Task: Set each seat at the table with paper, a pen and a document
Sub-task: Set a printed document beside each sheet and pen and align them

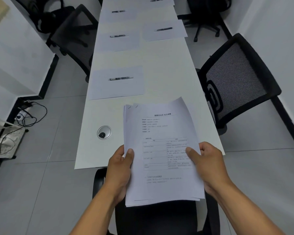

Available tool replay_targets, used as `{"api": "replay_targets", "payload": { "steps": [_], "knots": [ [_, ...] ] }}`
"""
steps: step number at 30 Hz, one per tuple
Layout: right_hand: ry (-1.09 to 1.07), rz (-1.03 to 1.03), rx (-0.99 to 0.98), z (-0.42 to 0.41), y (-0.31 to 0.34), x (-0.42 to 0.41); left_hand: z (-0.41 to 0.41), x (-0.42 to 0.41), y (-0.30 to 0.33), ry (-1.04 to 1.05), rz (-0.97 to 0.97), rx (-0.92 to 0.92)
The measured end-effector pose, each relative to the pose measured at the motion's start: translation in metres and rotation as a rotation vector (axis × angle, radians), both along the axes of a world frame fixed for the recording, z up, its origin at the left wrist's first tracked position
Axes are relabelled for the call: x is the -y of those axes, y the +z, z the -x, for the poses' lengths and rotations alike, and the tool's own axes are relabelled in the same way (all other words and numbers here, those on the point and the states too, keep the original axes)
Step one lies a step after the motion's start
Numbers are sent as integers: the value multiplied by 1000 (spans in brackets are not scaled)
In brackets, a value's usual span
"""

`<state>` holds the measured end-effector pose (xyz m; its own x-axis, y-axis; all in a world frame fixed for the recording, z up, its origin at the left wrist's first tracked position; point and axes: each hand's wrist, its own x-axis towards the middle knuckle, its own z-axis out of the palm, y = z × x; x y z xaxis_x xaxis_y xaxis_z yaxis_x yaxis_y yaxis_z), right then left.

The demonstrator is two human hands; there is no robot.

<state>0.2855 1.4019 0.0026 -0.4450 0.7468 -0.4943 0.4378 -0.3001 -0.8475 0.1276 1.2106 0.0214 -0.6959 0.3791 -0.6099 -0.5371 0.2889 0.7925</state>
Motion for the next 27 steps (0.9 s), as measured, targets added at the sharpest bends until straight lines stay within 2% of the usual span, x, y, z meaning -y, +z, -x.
{"api": "replay_targets", "payload": {
  "steps": [6,10,16,27],
  "knots": [
    [15,62,-35,6,0,-5,8,2,-7,21,5,44],
    [45,-44,57,3,-4,-20,15,4,-10,36,3,79],
    [-34,-161,134,-8,-15,-68,22,12,-13,89,29,84],
    [-48,-217,264,-10,-44,-117,34,28,-15,157,88,62]
  ]
}}
